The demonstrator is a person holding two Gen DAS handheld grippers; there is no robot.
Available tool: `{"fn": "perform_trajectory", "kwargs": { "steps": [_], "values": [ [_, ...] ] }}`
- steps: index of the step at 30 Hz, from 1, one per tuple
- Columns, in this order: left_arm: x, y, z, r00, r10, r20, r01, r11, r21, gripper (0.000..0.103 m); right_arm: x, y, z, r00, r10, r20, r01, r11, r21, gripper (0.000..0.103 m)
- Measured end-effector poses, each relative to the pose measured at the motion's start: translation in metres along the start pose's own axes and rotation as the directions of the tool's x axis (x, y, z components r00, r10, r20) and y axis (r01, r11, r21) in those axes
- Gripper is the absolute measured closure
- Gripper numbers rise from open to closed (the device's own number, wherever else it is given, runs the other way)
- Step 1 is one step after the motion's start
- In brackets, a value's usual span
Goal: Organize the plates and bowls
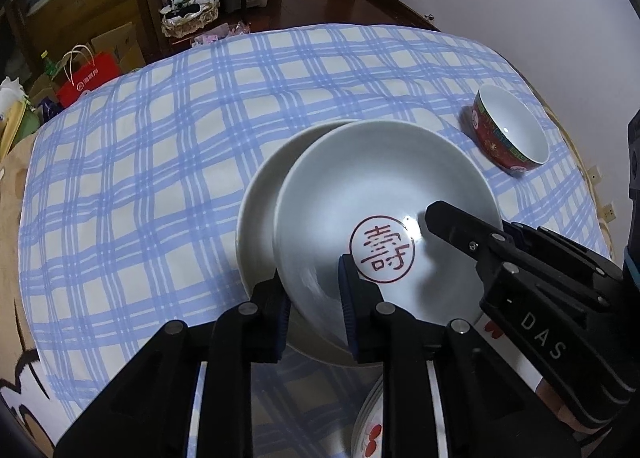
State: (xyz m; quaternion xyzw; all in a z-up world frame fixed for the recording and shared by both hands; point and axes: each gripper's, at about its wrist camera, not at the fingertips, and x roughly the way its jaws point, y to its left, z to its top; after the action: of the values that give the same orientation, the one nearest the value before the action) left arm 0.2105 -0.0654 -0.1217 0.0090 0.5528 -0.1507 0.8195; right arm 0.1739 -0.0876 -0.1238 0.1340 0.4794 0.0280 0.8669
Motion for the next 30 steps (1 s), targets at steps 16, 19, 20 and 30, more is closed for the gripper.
{"fn": "perform_trajectory", "kwargs": {
  "steps": [16, 19, 20, 30],
  "values": [
    [-0.004, -0.014, -0.001, 0.993, 0.114, 0.033, -0.116, 0.991, 0.065, 0.075, 0.001, 0.004, 0.004, 0.999, -0.027, -0.034, 0.026, 0.999, -0.047, 0.088],
    [-0.005, -0.011, 0.000, 0.996, 0.087, 0.023, -0.088, 0.995, 0.048, 0.074, 0.000, 0.004, 0.004, 0.999, -0.021, -0.050, 0.019, 0.999, -0.032, 0.088],
    [-0.005, -0.010, 0.000, 0.996, 0.081, 0.022, -0.082, 0.996, 0.045, 0.074, 0.000, 0.003, 0.005, 0.998, -0.017, -0.058, 0.016, 0.999, -0.028, 0.088],
    [-0.007, -0.008, -0.003, 0.999, 0.052, 0.015, -0.052, 0.999, 0.016, 0.066, -0.003, -0.001, 0.001, 0.997, 0.014, -0.076, -0.013, 1.000, 0.004, 0.088]
  ]
}}
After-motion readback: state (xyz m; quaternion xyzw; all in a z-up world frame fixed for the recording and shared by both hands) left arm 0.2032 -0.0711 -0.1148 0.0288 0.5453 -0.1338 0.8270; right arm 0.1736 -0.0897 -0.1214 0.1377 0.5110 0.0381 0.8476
